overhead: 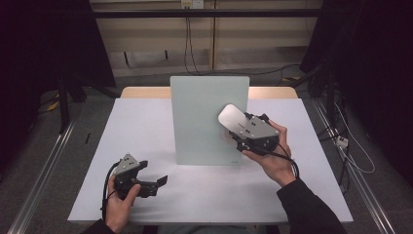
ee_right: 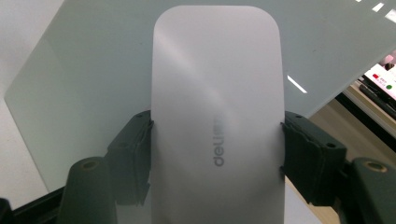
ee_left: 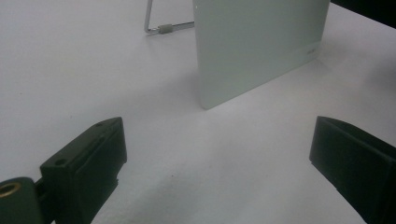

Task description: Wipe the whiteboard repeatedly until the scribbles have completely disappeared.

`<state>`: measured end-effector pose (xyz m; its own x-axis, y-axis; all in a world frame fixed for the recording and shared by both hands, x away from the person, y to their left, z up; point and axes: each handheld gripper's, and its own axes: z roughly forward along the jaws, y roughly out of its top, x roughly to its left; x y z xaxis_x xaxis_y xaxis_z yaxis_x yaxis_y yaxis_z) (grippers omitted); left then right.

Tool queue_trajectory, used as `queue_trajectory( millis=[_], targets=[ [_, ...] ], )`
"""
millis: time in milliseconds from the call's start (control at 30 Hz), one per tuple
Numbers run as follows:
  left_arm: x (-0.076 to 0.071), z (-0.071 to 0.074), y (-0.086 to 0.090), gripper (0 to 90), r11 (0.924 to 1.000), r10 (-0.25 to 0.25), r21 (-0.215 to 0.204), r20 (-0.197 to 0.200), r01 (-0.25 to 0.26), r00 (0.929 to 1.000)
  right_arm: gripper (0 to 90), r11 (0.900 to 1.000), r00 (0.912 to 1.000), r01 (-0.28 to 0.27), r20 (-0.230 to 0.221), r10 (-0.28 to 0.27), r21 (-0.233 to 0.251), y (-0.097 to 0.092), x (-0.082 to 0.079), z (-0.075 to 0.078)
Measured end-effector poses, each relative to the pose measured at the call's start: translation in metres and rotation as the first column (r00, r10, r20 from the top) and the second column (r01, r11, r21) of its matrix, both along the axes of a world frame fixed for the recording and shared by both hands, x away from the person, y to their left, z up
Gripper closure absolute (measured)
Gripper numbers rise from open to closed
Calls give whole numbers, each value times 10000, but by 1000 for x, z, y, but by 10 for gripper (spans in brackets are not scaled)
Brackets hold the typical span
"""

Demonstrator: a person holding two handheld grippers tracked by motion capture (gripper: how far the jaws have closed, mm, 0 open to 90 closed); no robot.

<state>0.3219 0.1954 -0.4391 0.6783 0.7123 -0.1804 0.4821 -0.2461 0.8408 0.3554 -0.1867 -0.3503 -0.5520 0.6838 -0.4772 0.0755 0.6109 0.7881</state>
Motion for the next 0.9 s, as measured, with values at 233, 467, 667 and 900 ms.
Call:
queue_trajectory(
  millis=[233,467,667,900],
  targets=[
    [0,0,0,40,10000,-3,-30,13,3,10000,316,9997,9993,-233,-310,230,-76,4,-6,-18],
    [0,0,0,40,10000,12,12,3,-12,10000,316,9985,9961,-515,-734,500,-188,10,-12,-33],
    [0,0,0,40,10000,23,-14,12,-23,10000,315,9976,9926,-677,-1024,656,-172,14,-16,-45],
    [0,0,0,40,10000,3,0,23,-3,10000,315,9972,9918,-714,-1073,688,-201,14,-15,-43]
  ],
)
